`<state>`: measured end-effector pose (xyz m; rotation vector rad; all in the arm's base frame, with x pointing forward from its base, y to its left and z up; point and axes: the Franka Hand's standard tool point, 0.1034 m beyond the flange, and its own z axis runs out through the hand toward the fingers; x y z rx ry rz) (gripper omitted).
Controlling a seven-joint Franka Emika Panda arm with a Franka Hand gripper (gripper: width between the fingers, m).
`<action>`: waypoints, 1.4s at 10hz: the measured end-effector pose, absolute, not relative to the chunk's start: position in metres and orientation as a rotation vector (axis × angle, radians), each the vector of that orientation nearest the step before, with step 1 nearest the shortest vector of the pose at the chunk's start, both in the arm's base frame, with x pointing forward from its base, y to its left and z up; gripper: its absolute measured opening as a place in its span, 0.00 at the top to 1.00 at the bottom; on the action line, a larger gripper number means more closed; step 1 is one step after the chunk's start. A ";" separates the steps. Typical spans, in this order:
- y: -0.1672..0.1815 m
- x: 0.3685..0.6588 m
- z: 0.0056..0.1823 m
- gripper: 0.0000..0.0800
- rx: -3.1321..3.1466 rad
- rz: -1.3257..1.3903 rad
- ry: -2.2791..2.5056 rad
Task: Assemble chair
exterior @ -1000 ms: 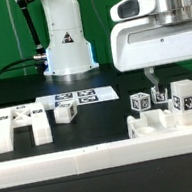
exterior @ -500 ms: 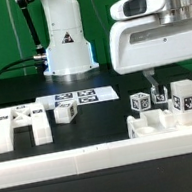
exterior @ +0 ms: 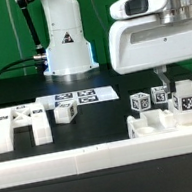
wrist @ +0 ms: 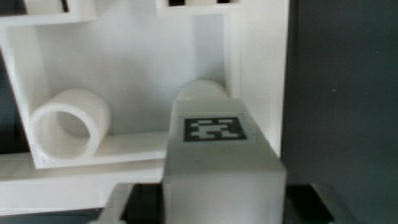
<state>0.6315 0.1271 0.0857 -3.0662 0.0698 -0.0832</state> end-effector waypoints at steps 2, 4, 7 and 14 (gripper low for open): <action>0.127 0.631 0.086 0.64 -3.044 -0.074 0.316; 0.126 0.632 0.085 0.64 -2.984 -0.074 0.611; 0.125 0.631 0.084 0.64 -2.808 -0.056 1.132; 0.125 0.633 0.084 0.64 -2.395 0.011 1.810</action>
Offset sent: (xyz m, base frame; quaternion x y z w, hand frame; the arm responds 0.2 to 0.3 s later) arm -0.0087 -0.0001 0.0001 0.0118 0.0116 0.2419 0.9702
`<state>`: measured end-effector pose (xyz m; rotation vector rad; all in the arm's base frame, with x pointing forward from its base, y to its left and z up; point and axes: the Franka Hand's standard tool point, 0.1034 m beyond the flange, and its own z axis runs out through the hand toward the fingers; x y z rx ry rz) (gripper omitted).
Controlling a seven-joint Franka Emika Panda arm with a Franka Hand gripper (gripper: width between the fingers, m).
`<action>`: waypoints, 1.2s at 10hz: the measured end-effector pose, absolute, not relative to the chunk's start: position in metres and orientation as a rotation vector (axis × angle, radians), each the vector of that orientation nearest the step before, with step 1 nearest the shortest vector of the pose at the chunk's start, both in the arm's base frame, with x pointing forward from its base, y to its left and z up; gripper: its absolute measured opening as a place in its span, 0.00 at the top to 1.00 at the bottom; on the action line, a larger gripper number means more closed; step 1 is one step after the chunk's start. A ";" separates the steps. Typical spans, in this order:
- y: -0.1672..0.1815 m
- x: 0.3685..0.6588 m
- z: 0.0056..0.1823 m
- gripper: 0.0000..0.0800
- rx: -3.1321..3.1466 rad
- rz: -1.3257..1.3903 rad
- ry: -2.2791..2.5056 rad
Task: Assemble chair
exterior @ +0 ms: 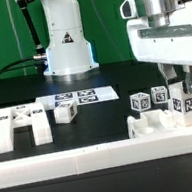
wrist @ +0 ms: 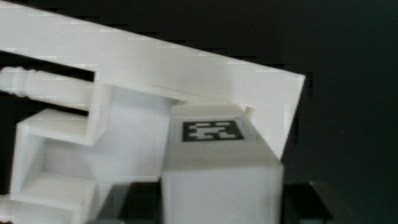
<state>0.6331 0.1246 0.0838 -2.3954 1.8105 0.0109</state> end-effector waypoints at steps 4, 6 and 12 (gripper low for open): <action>0.126 0.634 0.084 0.21 -2.629 -0.035 1.487; 0.128 0.636 0.085 0.19 -2.799 -0.072 1.179; 0.125 0.638 0.086 0.19 -3.036 -0.121 0.384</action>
Offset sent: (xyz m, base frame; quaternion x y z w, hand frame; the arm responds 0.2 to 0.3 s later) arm 0.0026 -0.0018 -0.0014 -0.0333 0.0585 -0.2694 0.9607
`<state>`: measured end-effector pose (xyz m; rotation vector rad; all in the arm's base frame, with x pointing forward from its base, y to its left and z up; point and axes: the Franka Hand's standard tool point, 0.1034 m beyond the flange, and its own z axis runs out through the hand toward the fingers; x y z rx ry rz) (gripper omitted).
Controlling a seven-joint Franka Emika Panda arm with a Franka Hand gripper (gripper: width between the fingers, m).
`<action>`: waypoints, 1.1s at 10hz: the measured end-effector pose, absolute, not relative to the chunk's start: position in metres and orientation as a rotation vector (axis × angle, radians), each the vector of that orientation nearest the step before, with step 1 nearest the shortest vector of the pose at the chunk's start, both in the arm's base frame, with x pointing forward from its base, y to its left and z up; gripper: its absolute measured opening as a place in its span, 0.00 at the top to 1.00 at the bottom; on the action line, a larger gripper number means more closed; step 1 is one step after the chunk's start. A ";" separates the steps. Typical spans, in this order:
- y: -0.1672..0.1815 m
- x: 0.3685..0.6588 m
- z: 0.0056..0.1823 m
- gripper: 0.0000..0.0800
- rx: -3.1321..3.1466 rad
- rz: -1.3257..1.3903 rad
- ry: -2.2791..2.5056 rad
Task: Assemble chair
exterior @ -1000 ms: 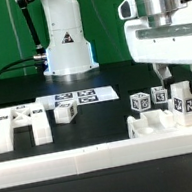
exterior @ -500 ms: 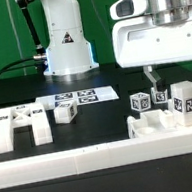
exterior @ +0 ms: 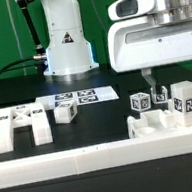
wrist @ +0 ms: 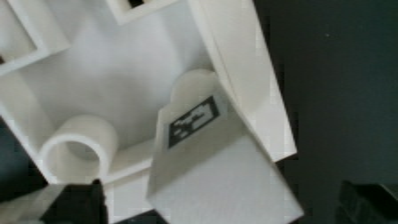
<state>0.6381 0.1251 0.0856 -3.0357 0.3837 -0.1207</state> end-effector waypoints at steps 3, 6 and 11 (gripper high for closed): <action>0.127 0.638 0.086 0.19 -3.119 -0.150 -0.041; 0.127 0.638 0.086 0.36 -3.120 -0.151 -0.198; 0.127 0.638 0.085 0.64 -3.119 -0.149 -0.031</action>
Offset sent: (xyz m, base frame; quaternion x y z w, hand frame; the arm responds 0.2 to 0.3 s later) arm 0.0028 0.0022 0.0032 -0.0315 0.0046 -0.1641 0.9859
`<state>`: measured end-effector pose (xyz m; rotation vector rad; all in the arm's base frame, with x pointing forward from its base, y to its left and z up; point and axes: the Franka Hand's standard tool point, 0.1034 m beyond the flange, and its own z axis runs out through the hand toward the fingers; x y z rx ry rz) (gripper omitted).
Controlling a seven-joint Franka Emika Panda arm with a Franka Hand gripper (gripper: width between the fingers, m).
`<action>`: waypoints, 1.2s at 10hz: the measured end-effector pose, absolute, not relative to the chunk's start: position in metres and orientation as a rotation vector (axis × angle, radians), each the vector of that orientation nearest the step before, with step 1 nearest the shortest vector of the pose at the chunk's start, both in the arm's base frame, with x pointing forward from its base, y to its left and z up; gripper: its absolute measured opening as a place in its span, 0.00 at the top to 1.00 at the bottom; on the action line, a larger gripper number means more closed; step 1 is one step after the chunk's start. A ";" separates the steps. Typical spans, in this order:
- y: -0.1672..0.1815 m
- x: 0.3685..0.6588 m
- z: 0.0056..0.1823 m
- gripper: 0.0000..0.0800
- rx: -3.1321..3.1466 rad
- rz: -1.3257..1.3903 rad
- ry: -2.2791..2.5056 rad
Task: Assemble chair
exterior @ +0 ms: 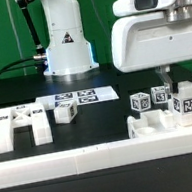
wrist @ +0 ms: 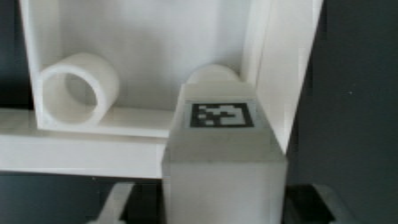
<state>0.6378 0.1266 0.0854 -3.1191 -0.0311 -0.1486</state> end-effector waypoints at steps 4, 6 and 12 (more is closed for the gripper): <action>0.126 0.636 0.085 0.64 -3.055 -0.139 0.538; 0.127 0.634 0.084 0.64 -2.969 -0.125 0.850; 0.128 0.633 0.084 0.64 -2.506 -0.071 1.724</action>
Offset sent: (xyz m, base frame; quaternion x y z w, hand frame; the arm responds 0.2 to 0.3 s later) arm -0.0156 -0.0036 -0.0031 -0.0119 -0.0001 0.2826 0.9592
